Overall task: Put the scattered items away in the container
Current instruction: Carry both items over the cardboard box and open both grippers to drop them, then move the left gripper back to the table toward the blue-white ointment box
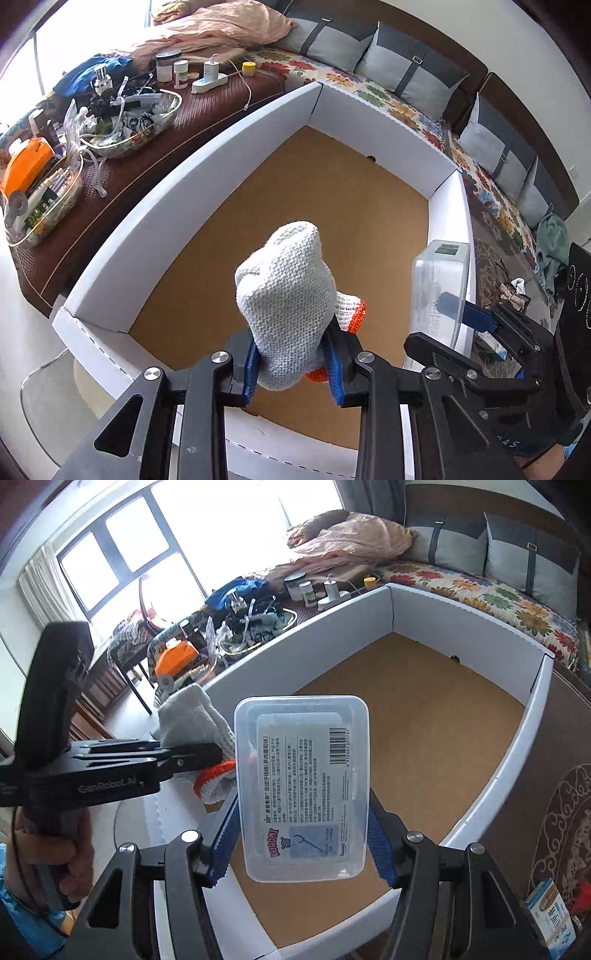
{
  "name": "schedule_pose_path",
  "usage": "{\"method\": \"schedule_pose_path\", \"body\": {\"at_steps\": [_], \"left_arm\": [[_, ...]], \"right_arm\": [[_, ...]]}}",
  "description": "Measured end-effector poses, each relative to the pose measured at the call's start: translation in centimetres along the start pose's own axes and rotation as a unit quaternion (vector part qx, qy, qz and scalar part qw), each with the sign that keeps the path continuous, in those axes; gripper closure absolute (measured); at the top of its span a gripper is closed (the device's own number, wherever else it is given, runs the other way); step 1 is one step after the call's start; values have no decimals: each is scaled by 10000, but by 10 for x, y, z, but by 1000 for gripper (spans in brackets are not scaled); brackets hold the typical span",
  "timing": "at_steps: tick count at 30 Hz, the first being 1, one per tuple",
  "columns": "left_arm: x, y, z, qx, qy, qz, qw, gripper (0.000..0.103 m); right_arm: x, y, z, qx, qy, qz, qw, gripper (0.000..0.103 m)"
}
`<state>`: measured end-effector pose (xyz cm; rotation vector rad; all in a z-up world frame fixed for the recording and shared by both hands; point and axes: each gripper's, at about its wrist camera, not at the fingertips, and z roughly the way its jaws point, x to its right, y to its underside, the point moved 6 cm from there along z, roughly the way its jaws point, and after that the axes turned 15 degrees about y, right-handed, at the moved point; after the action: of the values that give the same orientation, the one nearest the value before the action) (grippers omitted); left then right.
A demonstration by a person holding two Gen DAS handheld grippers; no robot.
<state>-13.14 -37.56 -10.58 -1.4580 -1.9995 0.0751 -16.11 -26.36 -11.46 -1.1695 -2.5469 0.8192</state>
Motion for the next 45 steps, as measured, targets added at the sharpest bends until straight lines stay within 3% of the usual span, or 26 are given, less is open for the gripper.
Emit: {"method": "schedule_pose_path", "body": {"at_steps": [4,9,13,17,24,28,33,36,39,42,43,45], "left_arm": [[-16,2,6,48,-24,-271,9996,42],[-25,-1,-6,195,-78,-512,9985,40],[-13,1,-27,409,4,-456,9981,40],[19,13,-37,473,256,-260,9982,40],[132,47,-25,146,844,587,9946,40],[214,80,-2,-199,1166,1274,9848,39],[285,138,63,-948,1257,1869,9697,39],[315,173,108,-1417,1093,2473,9523,39],[342,197,141,-1858,855,3538,9127,39],[364,208,164,-2435,784,4367,8625,39],[368,207,170,-2690,890,4430,8506,39],[374,196,181,-3083,1028,4413,8364,39]], "right_arm": [[3,3,10,-61,182,139,9997,40],[24,1,5,-193,178,547,9982,40],[33,-11,-27,229,-40,941,9953,40],[49,0,-64,539,-216,1468,9875,40],[122,80,-104,547,-195,2318,9710,40],[180,146,-132,585,59,2647,9625,40],[247,241,-177,908,240,3156,9442,40],[278,294,-200,1151,507,3302,9355,40],[296,336,-215,1265,529,3388,9308,40],[310,359,-221,1327,400,3593,9229,40],[314,359,-222,1345,329,3675,9197,40],[319,354,-227,1440,214,3733,9162,40]]}}
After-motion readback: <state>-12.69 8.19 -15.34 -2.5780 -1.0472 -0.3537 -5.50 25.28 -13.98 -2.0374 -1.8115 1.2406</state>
